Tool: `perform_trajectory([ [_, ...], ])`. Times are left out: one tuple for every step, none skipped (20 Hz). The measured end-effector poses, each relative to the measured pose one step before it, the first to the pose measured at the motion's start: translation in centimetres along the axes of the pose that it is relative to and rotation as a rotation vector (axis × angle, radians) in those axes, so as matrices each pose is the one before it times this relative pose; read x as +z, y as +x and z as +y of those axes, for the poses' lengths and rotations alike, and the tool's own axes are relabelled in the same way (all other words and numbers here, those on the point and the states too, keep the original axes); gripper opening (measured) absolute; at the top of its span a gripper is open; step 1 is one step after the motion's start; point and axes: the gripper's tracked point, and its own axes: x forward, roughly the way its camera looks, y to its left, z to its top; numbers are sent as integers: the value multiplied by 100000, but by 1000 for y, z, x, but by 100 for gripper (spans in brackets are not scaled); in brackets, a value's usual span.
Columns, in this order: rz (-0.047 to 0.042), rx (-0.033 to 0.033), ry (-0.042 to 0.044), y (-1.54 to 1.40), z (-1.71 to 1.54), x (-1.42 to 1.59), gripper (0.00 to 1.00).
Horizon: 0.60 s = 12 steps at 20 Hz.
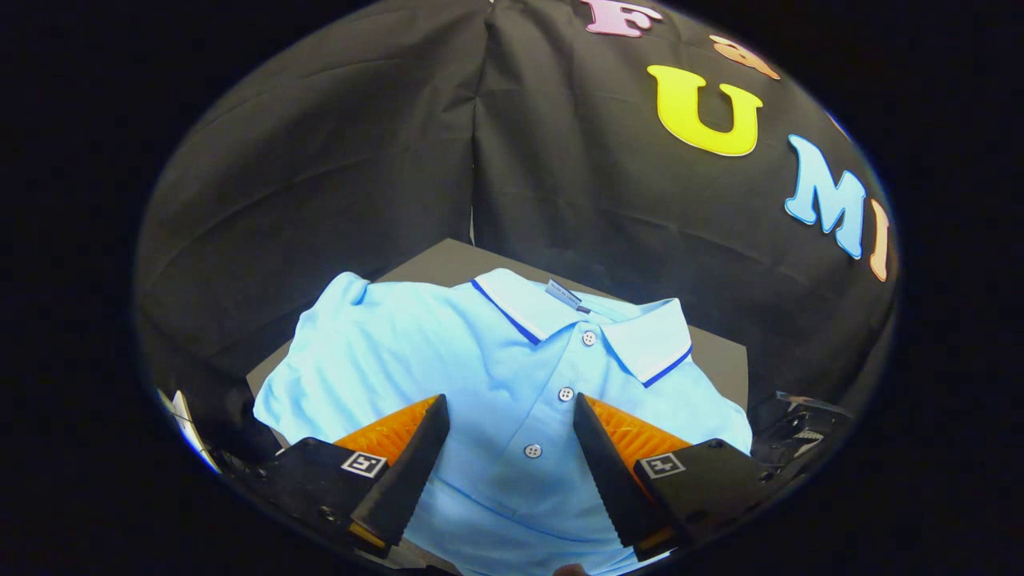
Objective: Put the clothes into the washing machine and then close the washing machine lid.
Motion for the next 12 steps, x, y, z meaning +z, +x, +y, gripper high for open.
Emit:
perform_trajectory([
  [127,425,2277,-22,101,65,99],
  [738,702,342,90,86,-21,98],
  [-787,121,-1221,-355,-46,407,99],
  [144,485,-1191,179,-49,-51,93],
  [532,741,-321,-62,-181,-209,87],
  [-377,495,-711,-57,-181,111,81],
  [-393,-240,576,244,-481,-121,75],
  [-794,579,744,149,-62,421,69],
  [-145,697,21,113,-93,181,63],
  [-411,166,111,76,-110,149,57],
  [131,154,-318,-132,178,-197,56],
  [60,-70,-616,-29,38,2,57],
])
